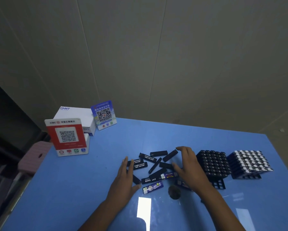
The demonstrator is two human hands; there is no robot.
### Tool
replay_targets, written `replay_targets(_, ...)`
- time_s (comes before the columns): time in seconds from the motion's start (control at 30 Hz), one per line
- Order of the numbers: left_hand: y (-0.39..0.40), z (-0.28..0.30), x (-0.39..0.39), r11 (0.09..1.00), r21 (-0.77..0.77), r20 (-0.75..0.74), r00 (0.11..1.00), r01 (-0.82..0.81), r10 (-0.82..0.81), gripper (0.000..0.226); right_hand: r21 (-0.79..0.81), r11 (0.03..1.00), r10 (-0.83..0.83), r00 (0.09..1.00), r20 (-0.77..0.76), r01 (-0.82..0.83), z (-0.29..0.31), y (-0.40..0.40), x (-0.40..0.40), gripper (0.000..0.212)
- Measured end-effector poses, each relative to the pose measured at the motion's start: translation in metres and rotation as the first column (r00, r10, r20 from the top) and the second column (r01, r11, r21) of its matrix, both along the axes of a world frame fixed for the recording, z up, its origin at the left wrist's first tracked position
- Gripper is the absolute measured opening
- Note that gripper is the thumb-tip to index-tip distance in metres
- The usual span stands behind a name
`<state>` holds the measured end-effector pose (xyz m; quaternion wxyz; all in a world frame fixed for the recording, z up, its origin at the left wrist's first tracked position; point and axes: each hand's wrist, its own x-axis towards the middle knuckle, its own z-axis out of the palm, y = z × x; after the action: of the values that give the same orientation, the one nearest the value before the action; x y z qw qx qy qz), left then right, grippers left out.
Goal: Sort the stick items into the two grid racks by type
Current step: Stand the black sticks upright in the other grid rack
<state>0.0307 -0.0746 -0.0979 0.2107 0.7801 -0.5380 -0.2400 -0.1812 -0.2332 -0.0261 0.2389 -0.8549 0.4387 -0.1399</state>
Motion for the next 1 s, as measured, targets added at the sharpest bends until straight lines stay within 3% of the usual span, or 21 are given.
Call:
replay_targets(0.13,0.010,-0.003,-0.009,1.000,-0.017,0.099,0.995,0.011,-0.009,0.104,0.001,1.000,0.012,1.000,-0.005,-0.012,0.002,0.000,0.001,0.051)
replay_targets(0.33,0.021,-0.010,-0.025,0.986,-0.162,0.031,0.999,-0.027,0.033,0.091,0.010,1.000,0.013,1.000,-0.015,-0.013,0.006,-0.006,-0.001,0.051)
replay_targets(0.53,-0.003,-0.002,-0.048,0.981,-0.195,-0.001,1.000,0.015,-0.015,0.083,0.013,1.000,0.025,1.000,-0.015,-0.025,0.006,-0.008,-0.002,0.052)
replay_targets(0.67,-0.016,-0.002,-0.048,0.988,-0.153,0.098,0.995,-0.007,0.022,0.081,0.031,0.999,0.023,1.000,-0.020,-0.022,0.004,-0.006,-0.006,0.051)
replay_targets(0.8,-0.026,-0.005,-0.030,0.997,-0.020,0.202,0.977,-0.069,0.071,0.105,0.047,0.999,0.014,0.999,-0.032,-0.013,0.004,-0.005,-0.012,0.050)
replay_targets(0.9,-0.029,-0.006,-0.022,0.994,0.110,0.166,0.986,0.001,-0.019,0.113,0.057,0.998,-0.004,0.999,-0.038,0.007,0.003,-0.007,-0.016,0.051)
replay_targets(1.0,-0.030,-0.005,-0.024,0.988,0.100,0.170,0.976,0.117,-0.133,0.115,0.060,0.998,-0.016,0.999,-0.043,0.019,0.003,-0.007,-0.017,0.051)
